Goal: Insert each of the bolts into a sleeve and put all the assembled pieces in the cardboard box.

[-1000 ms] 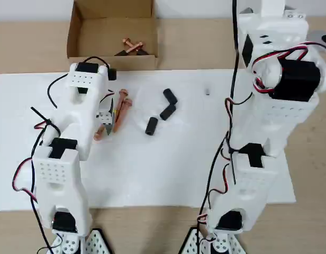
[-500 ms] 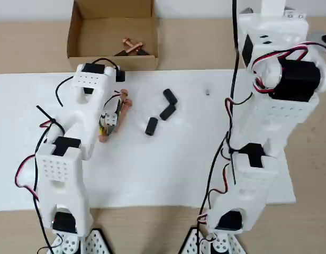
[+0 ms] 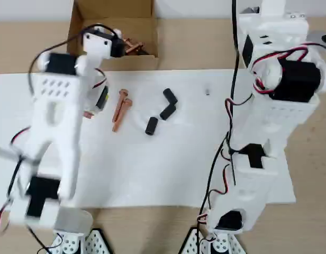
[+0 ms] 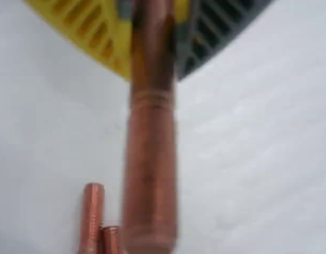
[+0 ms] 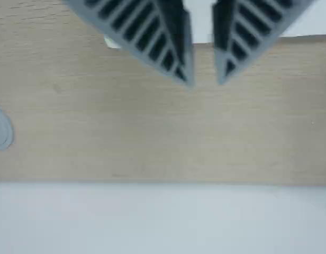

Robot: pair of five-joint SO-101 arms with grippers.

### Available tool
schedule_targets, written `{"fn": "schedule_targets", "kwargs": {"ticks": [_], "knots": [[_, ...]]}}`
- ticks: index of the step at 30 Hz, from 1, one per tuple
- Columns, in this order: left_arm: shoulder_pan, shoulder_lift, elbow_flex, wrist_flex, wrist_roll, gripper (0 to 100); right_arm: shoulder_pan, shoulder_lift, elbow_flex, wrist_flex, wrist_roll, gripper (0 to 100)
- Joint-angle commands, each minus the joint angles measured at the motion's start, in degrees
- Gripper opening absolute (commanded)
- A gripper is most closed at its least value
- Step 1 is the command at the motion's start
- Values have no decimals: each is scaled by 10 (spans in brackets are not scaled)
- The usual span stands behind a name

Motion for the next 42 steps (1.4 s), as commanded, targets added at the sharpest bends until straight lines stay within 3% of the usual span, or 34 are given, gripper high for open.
{"fn": "schedule_targets", "kwargs": {"ticks": [1,4,6,12,15,19,22,30,36,42], "knots": [[5,-175,43,6,-9,6,-1,-80,-21,9,2,30],[4,-276,99,6,-37,6,-19,-130,21,9,2,30],[4,-334,146,6,-92,6,-29,-175,88,10,2,30],[-6,-488,277,6,-365,6,-109,-388,472,9,4,30],[-29,-540,324,5,-495,6,-155,-500,689,7,50,31],[-69,-547,392,4,-607,7,-144,-611,902,-37,119,31],[-91,-528,481,-46,-665,7,-109,-673,987,-80,127,31],[-127,-385,676,-337,-677,10,-79,-711,1036,-86,126,31],[-127,-272,674,-421,-630,30,-80,-711,1038,-84,125,31],[-147,-220,623,-447,-578,236,-80,-713,1085,-83,125,31]]}}
